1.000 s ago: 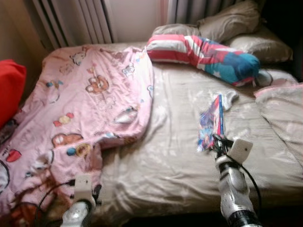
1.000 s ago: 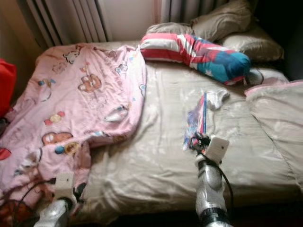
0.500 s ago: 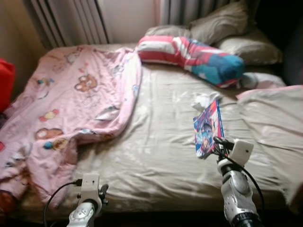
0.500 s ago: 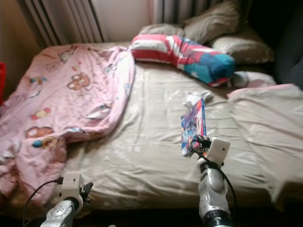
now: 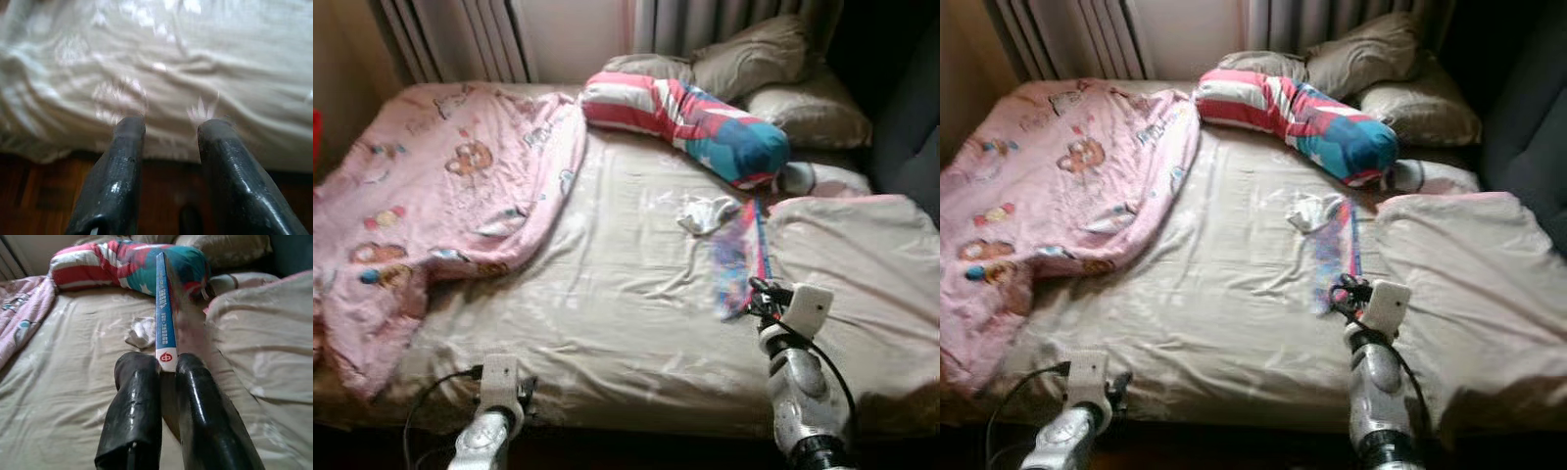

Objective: Clean up the room

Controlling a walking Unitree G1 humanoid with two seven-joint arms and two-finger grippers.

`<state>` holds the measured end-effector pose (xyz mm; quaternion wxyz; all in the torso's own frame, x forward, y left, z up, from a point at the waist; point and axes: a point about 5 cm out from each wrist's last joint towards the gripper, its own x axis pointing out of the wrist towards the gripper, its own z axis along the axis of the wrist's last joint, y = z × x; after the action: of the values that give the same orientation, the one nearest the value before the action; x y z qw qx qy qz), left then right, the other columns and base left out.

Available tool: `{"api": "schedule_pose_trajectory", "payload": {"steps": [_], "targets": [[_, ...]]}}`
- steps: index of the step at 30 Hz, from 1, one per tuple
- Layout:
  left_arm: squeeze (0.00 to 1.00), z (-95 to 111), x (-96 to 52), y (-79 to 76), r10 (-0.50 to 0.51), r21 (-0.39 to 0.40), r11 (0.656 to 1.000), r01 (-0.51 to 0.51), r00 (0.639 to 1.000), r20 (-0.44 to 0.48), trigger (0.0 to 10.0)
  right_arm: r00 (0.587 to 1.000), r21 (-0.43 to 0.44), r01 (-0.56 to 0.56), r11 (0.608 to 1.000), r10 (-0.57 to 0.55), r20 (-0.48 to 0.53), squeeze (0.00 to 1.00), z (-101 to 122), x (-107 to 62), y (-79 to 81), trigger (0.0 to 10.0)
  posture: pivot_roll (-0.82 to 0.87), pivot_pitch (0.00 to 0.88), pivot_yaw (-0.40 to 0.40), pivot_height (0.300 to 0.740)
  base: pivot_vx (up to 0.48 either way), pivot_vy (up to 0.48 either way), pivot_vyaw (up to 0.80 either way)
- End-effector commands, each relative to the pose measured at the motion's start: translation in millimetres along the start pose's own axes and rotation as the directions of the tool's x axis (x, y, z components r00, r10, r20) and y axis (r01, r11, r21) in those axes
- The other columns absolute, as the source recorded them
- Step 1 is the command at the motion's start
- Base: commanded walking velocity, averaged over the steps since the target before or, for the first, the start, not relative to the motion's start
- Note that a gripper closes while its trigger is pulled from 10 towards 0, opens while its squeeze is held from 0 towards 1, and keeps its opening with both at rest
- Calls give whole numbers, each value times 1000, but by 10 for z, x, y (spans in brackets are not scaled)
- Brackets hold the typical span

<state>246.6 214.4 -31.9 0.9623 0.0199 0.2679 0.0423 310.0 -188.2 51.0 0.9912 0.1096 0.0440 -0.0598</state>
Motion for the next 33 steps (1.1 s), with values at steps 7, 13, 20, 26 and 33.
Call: {"api": "schedule_pose_trajectory", "payload": {"steps": [7, 13, 20, 26, 33], "targets": [[0, -73, -30, 48, 8, 12, 1000, -7, 1000, -28, 10000, 999, 11, -7, 1000, 7, 40, 0, 72, 29, 41, 10000, -52, 116, 17, 740, 0, 0, 0], [0, -89, -39, 48, 6, 19, 1000, -6, 1000, -30, 10000, 1000, 24, -4, 1000, 3, 28, 0, 66, 36, 34, 10000, -55, 109, 15, 740, 0, 0, -78], [0, -95, -41, 33, 2, 19, 1000, -1, 1000, -30, 10000, 999, 31, -3, 1000, 2, 43, 0, 85, 41, 33, 10000, -55, 101, 14, 740, 0, -272, -696], [0, -101, -43, 29, 2, 18, 1000, -2, 1000, -31, 10000, 999, 25, -9, 1000, 8, 41, 0, 84, 42, 43, 10000, -56, 98, 14, 740, 0, -139, -78], [0, -100, -42, 29, 0, 20, 1000, 1, 999, -32, 10000, 999, 21, -16, 1000, 15, 38, 0, 81, 46, 57, 10000, -55, 93, 14, 740, 0, 0, 0]]}}
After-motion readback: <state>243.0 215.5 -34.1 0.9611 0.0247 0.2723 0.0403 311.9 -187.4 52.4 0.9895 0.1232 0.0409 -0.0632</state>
